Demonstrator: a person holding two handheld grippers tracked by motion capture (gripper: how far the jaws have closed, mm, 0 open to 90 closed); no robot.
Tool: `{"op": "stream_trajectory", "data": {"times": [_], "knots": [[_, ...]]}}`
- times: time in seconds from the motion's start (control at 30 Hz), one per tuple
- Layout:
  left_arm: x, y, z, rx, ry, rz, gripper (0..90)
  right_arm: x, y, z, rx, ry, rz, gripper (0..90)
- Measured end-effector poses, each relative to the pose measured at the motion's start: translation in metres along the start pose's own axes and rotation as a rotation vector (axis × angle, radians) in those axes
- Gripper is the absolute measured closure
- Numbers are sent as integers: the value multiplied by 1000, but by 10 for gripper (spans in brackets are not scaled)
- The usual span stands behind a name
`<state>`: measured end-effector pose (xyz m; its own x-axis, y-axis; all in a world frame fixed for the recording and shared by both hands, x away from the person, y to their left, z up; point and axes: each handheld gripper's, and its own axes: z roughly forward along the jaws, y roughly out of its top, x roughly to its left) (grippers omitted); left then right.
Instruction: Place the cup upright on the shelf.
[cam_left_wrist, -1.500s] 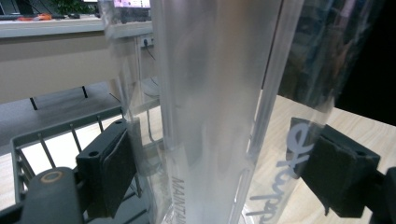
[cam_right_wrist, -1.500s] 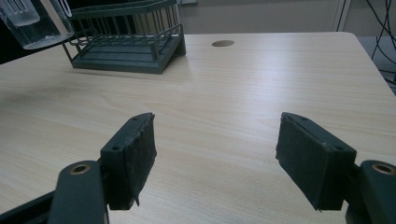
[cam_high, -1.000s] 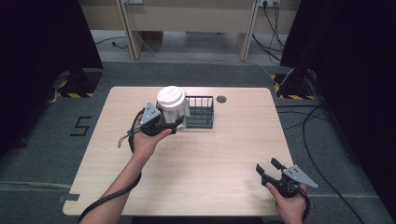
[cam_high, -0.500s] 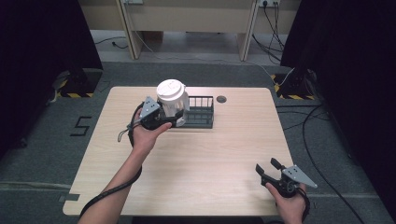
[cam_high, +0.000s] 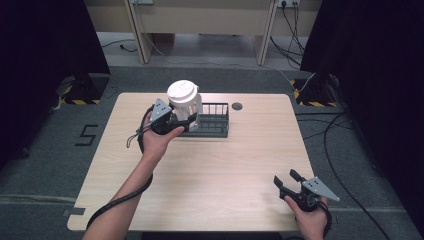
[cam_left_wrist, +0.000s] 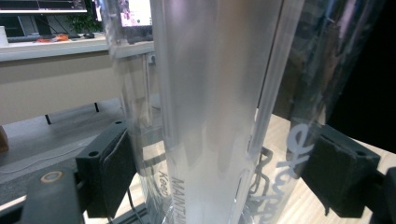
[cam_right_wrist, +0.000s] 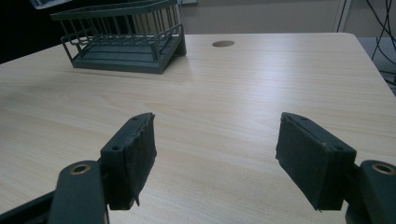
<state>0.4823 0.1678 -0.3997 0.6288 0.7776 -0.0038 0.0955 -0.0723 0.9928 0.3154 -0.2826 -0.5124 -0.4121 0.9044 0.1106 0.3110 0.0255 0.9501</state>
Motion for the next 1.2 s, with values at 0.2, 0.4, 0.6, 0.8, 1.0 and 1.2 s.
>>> {"op": "stream_trajectory", "data": {"times": [0.2, 0.4, 0.6, 0.8, 1.0, 1.2], "knots": [[3, 4, 4, -3, 12, 5, 173, 0, 0, 0, -2, -3, -6, 289], [6, 6, 10, -1, 22, 1, 173, 0, 0, 0, -5, -2, 2, 289], [8, 8, 14, 2, 23, 2, 173, 0, 1, 0, -6, -1, 4, 289], [10, 10, 20, 4, 22, -8, 173, 0, 1, 0, -7, -1, 8, 289], [14, 15, 28, 0, 28, -11, 173, 1, 2, 1, -12, 6, 16, 289], [15, 17, 38, 7, 29, -9, 173, -1, 2, -1, -23, 1, 18, 289]]}}
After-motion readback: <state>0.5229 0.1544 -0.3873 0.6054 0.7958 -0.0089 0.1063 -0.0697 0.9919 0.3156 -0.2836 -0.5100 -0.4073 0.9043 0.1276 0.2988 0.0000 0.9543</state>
